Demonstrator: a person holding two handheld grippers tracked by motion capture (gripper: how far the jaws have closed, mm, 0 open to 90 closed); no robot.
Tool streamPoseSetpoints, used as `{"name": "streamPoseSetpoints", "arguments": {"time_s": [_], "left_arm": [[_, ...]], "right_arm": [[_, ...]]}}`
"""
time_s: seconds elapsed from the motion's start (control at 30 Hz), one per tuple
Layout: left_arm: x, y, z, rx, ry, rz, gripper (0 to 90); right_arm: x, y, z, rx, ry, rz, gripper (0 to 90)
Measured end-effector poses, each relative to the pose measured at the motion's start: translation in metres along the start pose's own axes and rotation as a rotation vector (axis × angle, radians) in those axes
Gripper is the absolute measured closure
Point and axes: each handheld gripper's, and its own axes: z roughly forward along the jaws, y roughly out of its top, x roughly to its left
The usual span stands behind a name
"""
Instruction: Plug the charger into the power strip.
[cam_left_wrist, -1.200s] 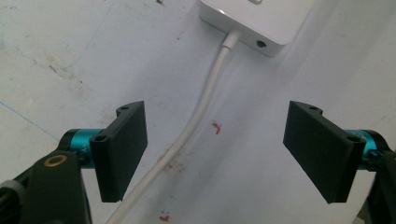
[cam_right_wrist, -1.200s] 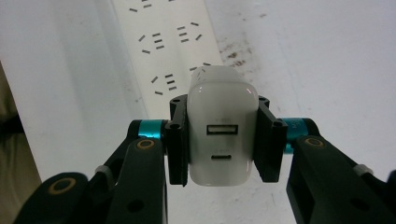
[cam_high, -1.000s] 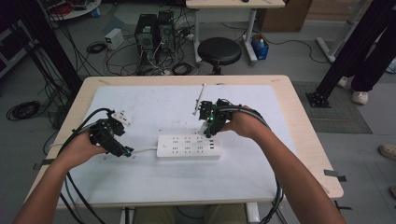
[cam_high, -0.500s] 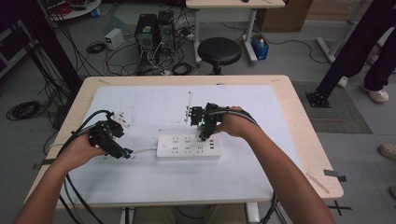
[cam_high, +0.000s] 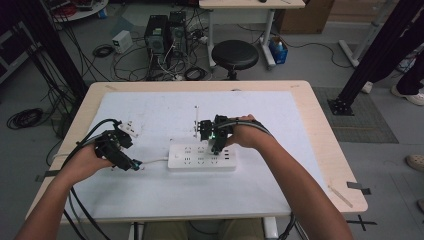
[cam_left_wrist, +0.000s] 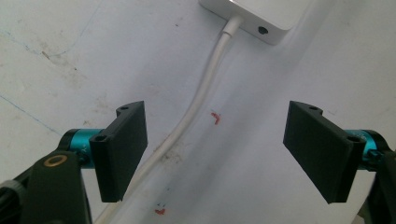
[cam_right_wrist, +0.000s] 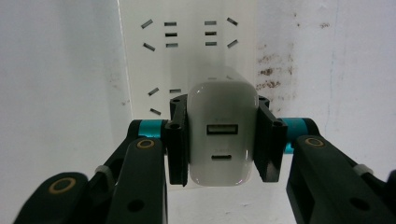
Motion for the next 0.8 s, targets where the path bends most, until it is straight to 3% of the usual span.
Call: {"name": "streamPoseSetpoints", "arguments": {"time_s": [0.13, 0.17, 0.23, 0.37, 0.67, 0.8], "left_arm": [[0.000, 0.000, 0.000, -0.002, -0.001, -0.003, 21.8], [0.000, 0.000, 0.000, -0.002, -0.001, 0.000, 21.8], [0.000, 0.000, 0.000, -0.003, -0.001, -0.003, 21.8], [-0.001, -0.001, 0.000, -0.006, -0.002, -0.009, 21.8], [0.000, -0.001, 0.002, -0.006, -0.007, -0.004, 21.8], [-0.001, -0.002, 0.003, -0.016, -0.008, -0.012, 21.8]], "right_arm": [[0.000, -0.001, 0.000, 0.003, 0.003, -0.041, 62.3], [-0.001, -0.001, 0.000, 0.000, 0.001, -0.089, 62.3], [-0.001, 0.001, 0.000, 0.006, 0.001, -0.113, 62.3], [-0.002, 0.001, 0.000, 0.009, 0.006, -0.038, 62.4], [0.002, 0.004, 0.003, -0.001, -0.020, -0.026, 62.5], [-0.001, 0.004, 0.010, 0.012, 0.006, -0.013, 62.5]]}}
